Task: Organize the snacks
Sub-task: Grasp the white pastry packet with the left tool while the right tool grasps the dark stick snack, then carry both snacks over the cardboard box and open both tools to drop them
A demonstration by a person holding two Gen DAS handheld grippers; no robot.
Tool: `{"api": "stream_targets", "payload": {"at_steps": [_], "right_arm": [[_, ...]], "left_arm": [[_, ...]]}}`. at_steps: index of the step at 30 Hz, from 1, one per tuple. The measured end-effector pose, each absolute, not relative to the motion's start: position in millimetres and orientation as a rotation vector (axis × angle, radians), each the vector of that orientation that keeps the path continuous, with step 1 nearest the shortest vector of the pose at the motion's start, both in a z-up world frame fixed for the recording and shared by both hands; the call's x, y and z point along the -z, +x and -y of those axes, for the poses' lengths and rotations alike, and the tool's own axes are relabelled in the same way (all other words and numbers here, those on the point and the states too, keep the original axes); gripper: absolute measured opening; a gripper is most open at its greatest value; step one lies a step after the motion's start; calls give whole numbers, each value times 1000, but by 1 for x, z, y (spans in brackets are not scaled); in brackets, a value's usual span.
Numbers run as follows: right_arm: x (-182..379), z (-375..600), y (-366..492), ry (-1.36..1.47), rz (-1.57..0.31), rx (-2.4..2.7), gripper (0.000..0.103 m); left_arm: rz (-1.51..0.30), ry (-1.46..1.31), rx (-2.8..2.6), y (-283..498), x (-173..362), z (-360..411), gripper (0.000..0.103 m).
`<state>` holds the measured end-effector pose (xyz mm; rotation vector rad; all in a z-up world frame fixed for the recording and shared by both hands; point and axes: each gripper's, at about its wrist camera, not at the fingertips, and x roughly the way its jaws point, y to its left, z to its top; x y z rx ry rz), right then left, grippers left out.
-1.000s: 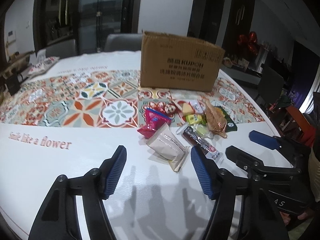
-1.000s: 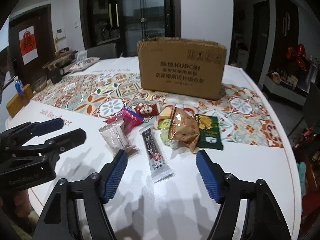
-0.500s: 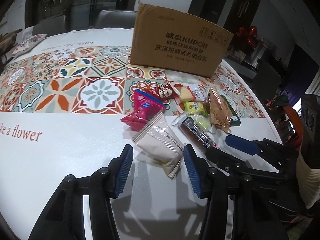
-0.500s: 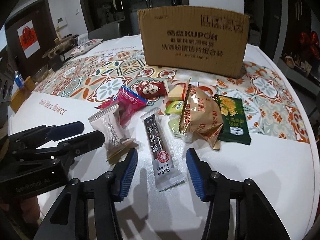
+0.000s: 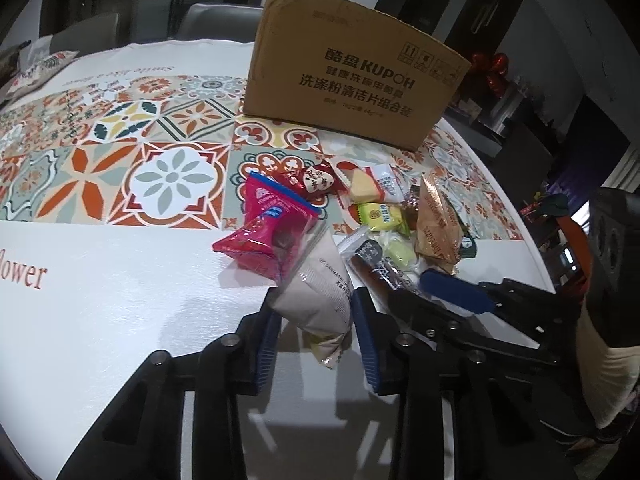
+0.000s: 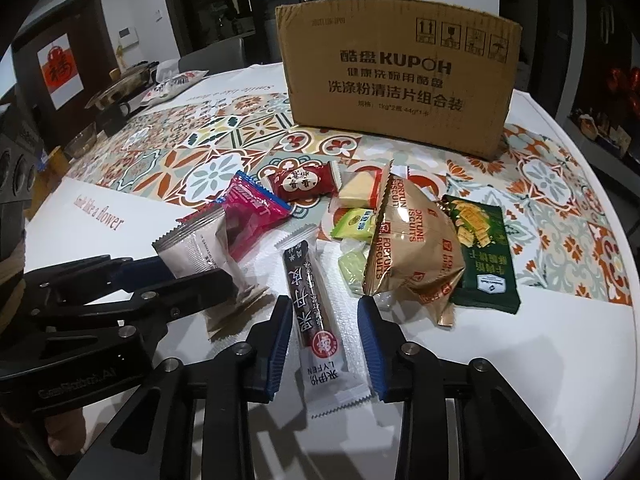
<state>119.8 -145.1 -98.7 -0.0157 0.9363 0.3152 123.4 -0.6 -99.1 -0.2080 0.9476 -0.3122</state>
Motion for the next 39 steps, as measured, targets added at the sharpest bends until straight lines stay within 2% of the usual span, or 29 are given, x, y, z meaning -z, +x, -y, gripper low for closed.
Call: {"api": "stream_targets", "payload": {"at_steps": [9, 28, 39], "right_arm": [[100, 136, 114, -34, -931, -345, 18], [35, 144, 92, 2, -782, -363, 18], [-17, 158, 114, 39, -643, -331, 18]], "left_arm": [[-940, -208, 319, 117, 97, 0, 27], [-781, -114, 299, 95, 28, -1, 27], [-624, -55, 286, 123, -32, 6, 27]]}}
